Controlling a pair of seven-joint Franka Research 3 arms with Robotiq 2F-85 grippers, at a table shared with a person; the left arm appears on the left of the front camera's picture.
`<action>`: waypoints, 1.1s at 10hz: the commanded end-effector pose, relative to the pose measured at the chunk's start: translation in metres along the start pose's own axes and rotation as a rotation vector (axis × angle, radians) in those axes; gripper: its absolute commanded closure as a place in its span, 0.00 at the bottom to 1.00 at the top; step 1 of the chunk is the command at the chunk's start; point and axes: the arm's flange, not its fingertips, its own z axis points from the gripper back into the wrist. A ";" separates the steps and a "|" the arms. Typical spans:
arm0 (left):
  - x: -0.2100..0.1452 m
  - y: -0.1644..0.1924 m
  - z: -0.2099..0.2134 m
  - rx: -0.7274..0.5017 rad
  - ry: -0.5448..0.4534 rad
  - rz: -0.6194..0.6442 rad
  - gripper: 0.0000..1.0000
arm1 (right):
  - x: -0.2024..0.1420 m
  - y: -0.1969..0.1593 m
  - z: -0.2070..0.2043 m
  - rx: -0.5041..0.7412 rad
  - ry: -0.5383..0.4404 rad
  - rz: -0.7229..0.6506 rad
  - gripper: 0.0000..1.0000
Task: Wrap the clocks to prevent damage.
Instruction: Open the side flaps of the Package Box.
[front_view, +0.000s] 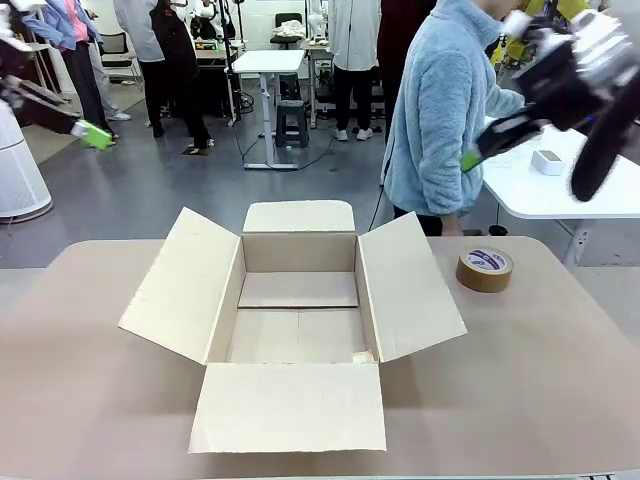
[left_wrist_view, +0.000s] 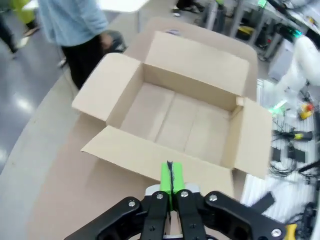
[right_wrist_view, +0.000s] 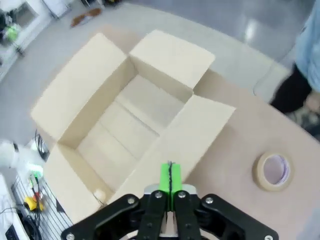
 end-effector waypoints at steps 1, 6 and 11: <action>0.033 -0.044 -0.060 0.212 0.166 0.245 1.00 | 0.045 0.062 -0.038 -0.167 0.105 -0.215 1.00; 0.040 -0.067 -0.176 0.425 0.412 0.483 1.00 | 0.040 0.086 -0.154 -0.553 0.380 -0.436 1.00; 0.013 -0.047 -0.200 0.403 0.567 0.616 1.00 | 0.017 0.041 -0.199 -0.500 0.587 -0.607 1.00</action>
